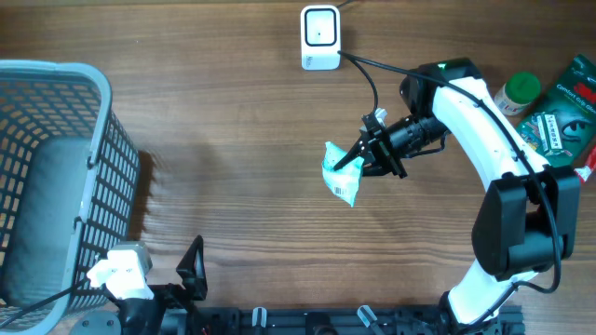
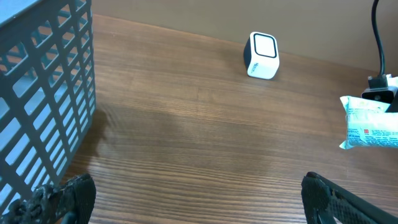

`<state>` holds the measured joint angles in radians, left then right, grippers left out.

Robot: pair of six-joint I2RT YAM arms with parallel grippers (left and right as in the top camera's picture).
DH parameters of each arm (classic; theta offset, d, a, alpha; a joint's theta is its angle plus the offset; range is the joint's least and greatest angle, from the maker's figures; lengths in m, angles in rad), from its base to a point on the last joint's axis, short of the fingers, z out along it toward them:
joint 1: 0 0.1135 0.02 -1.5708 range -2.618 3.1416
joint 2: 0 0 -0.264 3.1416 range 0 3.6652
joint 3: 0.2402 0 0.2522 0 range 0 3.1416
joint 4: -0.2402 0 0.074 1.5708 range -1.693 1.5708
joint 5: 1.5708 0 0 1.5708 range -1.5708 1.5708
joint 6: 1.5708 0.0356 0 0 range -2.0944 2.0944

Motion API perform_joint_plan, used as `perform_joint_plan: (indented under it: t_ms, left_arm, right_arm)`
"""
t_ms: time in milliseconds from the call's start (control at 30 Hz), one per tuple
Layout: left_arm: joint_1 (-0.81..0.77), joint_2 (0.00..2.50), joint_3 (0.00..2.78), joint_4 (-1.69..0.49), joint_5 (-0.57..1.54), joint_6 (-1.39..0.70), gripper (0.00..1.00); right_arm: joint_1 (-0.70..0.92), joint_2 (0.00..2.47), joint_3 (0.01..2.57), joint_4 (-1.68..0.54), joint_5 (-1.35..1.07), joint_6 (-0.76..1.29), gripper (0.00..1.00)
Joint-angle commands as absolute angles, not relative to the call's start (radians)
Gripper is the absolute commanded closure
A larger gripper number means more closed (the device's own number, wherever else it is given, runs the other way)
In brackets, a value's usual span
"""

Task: Scan the item barcode
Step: 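Hold the wipes packet at the scanner window, then carry the wipes packet to the right edge and release it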

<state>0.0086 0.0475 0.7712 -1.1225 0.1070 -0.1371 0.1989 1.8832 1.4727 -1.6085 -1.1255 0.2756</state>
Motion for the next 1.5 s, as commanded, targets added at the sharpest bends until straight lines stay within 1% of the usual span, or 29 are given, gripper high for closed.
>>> perform_joint_plan:
  t_ms: [0, 100, 167, 233, 300, 367, 433, 533, 667, 733, 833, 900, 1067, 1133, 1267, 1367, 1467]
  left_arm:
    - [0.014, 0.041, 0.77, -1.12, 0.122, -0.142, 0.0]
    - [0.014, 0.041, 0.77, -1.12, 0.123, -0.142, 0.0]
    - [0.014, 0.041, 0.77, -1.12, 0.123, -0.143, 0.0]
    - [0.014, 0.041, 0.77, -1.12, 0.122, -0.142, 0.0]
    - [0.014, 0.041, 0.77, -1.12, 0.123, -0.142, 0.0]
    - [0.014, 0.041, 0.77, -1.12, 0.122, -0.142, 0.0]
    - [0.014, 0.041, 0.77, -1.12, 0.122, -0.143, 0.0]
    - [0.014, 0.041, 0.77, -1.12, 0.122, -0.143, 0.0]
    - [0.014, 0.041, 0.77, -1.12, 0.122, -0.142, 0.0]
    - [0.014, 0.041, 0.77, -1.12, 0.123, -0.142, 0.0]
    - [0.014, 0.041, 0.77, -1.12, 0.123, -0.143, 0.0]
    - [0.014, 0.041, 0.77, -1.12, 0.122, -0.142, 0.0]
    - [0.014, 0.041, 0.77, -1.12, 0.122, -0.142, 0.0]
    - [0.014, 0.041, 0.77, -1.12, 0.122, -0.142, 0.0]
    - [0.014, 0.041, 0.77, -1.12, 0.122, -0.142, 0.0]
    - [0.014, 0.041, 0.77, -1.12, 0.122, -0.142, 0.0]
    - [0.014, 0.041, 0.77, -1.12, 0.122, -0.142, 0.0]
  right_arm:
    - [0.192, 1.86, 1.479, -1.611, -1.116, 0.288, 0.96]
    - [0.192, 1.86, 1.479, -1.587, -0.901, 0.288, 0.96]
    - [0.192, 1.86, 1.479, -1.393, -0.711, 0.289, 0.96]
    - [0.196, 1.86, 1.479, -1.133, -0.363, 0.32, 0.96]
    - [0.204, 1.861, 1.478, -0.974, -0.143, 0.464, 0.96]
    - [0.207, 1.861, 1.478, -0.8, -0.142, 0.485, 0.96]
    - [0.207, 1.861, 1.478, -0.579, -0.168, 0.403, 0.96]
    - [0.219, 1.861, 1.478, -0.351, -0.168, 0.35, 0.95]
    - [0.284, 1.875, 1.479, -0.071, -0.159, 0.308, 0.96]
    - [0.331, 1.895, 1.479, 0.043, -0.108, 0.282, 0.96]
    - [0.414, 1.96, 1.485, 0.194, 0.085, 0.219, 0.96]
    - [0.442, 2.03, 1.509, 0.267, 0.191, 0.209, 0.95]
    - [0.431, 2.196, 1.608, 0.275, 0.197, 0.242, 0.96]
    - [0.431, 2.239, 1.643, 0.268, 0.236, 0.245, 0.95]
    - [0.43, 2.247, 1.672, 0.24, 0.323, 0.232, 0.96]
    - [0.421, 2.223, 1.74, 0.123, 0.327, 0.229, 0.96]
    - [0.39, 2.138, 1.822, -0.125, 0.381, 0.271, 0.96]
